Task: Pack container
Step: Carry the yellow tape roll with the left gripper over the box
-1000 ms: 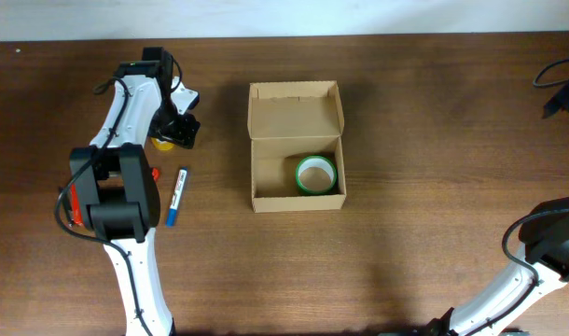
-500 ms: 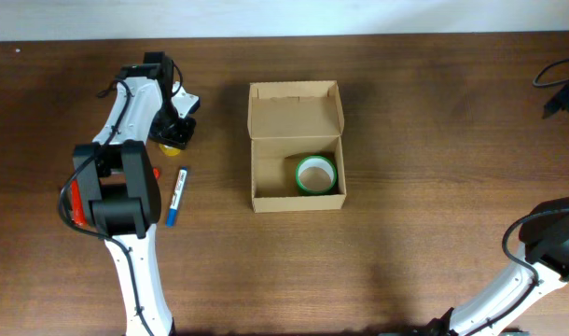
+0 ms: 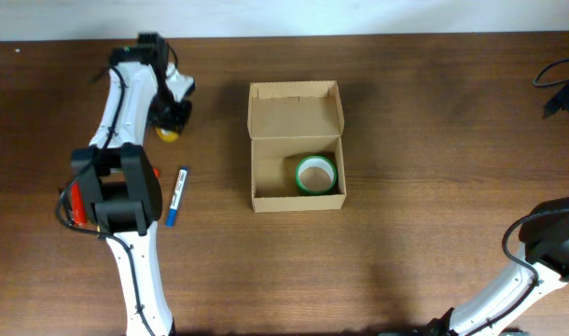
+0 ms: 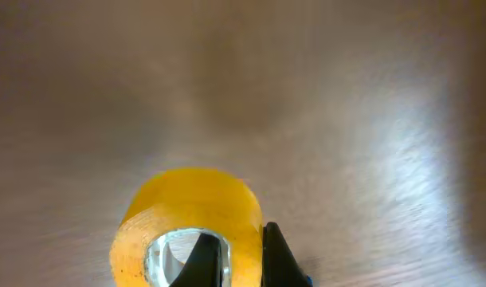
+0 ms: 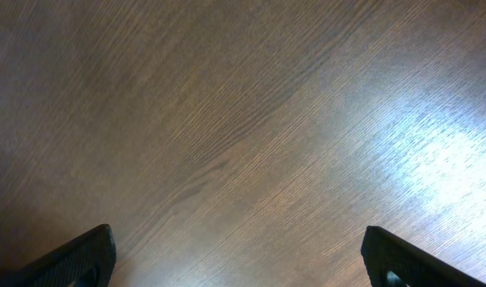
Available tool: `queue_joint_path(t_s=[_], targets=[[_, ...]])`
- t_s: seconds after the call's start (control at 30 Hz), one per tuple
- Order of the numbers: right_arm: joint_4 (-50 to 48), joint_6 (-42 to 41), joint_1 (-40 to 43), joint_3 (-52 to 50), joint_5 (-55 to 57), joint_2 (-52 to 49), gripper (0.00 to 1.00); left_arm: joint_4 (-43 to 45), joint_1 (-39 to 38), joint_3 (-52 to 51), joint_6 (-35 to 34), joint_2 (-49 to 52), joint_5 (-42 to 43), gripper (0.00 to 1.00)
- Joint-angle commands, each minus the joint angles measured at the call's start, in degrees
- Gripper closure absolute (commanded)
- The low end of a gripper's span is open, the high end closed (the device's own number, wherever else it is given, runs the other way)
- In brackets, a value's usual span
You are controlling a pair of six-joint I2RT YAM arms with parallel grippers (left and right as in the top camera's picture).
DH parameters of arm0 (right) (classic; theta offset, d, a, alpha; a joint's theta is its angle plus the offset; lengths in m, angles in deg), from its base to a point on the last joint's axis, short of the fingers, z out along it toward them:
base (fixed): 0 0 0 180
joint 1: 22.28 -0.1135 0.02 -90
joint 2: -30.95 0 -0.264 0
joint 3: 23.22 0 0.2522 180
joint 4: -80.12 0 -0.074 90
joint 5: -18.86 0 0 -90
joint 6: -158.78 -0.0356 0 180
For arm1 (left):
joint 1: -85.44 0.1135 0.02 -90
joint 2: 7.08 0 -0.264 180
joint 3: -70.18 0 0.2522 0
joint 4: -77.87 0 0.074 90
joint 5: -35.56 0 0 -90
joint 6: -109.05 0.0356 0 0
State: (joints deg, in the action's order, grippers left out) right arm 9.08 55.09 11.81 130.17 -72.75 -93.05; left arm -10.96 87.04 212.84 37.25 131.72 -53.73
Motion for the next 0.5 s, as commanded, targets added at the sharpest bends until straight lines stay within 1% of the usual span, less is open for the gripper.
queue_joint_path(t_s=[0.0,0.2,0.23,0.3,0.33,0.47], targets=[[-0.02,-0.04,0.07,-0.15,0.33,1.6,0.01,-1.42,0.48,6.93,-0.76,-3.93,0.76,0.98],[-0.02,-0.04,0.07,-0.15,0.33,1.6,0.01,-6.32,-0.72,16.7,0.13,-10.32,1.84,0.98],[0.0,-0.04,0.07,-0.15,0.33,1.6,0.01,-7.8,-1.36,18.73,1.68,-11.06,4.13,0.98],[0.0,-0.04,0.07,-0.15,0.33,1.6,0.01,-12.2,-3.69,23.02,8.98,-12.63,12.09,0.98],[-0.02,-0.04,0.07,-0.15,0.33,1.6,0.01,-13.35,-5.16,24.55,10.75,-13.42,13.77,0.98],[-0.02,-0.04,0.07,-0.15,0.35,1.6,0.01,-15.47,-13.92,27.58,14.91,-17.25,13.6,0.98]])
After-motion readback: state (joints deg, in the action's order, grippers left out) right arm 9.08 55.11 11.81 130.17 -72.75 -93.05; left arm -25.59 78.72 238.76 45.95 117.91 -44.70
